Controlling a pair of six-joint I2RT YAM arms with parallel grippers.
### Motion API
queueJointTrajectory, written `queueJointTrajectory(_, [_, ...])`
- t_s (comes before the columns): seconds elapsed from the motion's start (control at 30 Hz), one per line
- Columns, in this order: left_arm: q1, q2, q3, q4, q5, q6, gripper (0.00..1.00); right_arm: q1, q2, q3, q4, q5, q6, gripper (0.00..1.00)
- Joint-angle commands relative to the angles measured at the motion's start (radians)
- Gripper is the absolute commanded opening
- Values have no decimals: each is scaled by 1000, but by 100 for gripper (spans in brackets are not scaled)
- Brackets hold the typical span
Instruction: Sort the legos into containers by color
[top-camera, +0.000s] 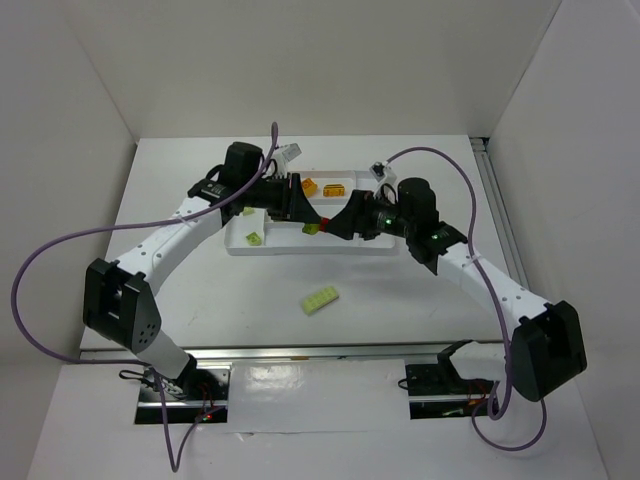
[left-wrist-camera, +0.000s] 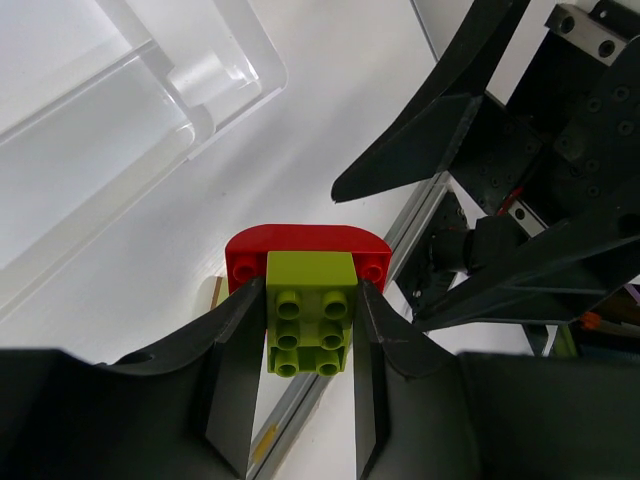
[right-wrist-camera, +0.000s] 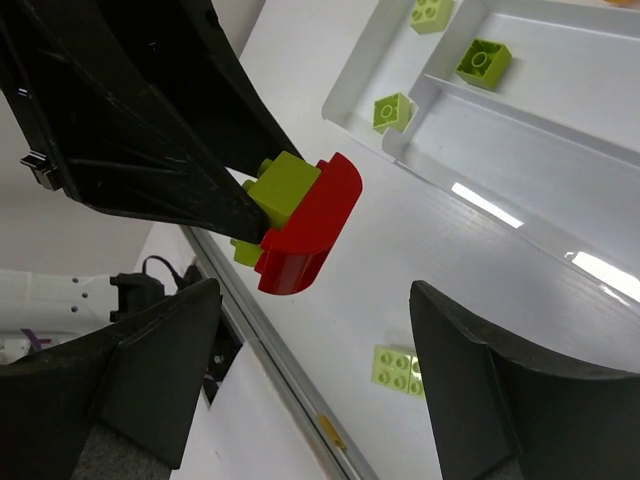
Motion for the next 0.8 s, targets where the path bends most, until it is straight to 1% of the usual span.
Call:
queueJointTrajectory(0.0, [2, -6, 25, 52, 26, 7, 0, 21, 22, 44, 88, -20, 25, 83])
queueJointTrajectory(0.03, [2, -6, 25, 52, 26, -2, 0, 21, 22, 44, 98, -20, 36, 79])
queueJointTrajectory(0.1, [2, -6, 25, 52, 35, -2, 0, 30, 35, 44, 121, -43, 51, 77])
queueJointTrajectory(0.27, [-9, 3, 25, 52, 26, 7, 0, 30, 69, 35, 173, -63, 73, 67])
queueJointTrajectory(0.43, [-29, 14, -31, 93, 46, -5, 0, 30, 78, 12, 151, -43, 73, 43])
queueJointTrajectory(0.57, [-38, 14, -79, 124, 78, -19, 0, 30, 67, -61, 151, -43, 73, 36])
queueJointTrajectory(0.63, [-38, 23, -102, 133, 78, -19, 0, 30, 67, -87, 151, -32, 73, 30])
queueJointTrajectory(0.67, [-47, 23, -117, 133, 78, -19, 0, 30, 58, -98, 151, -17, 73, 23])
queueJointTrajectory(0.77, [-47, 23, -129, 133, 78, -19, 0, 30, 33, -149, 151, 18, 63, 16])
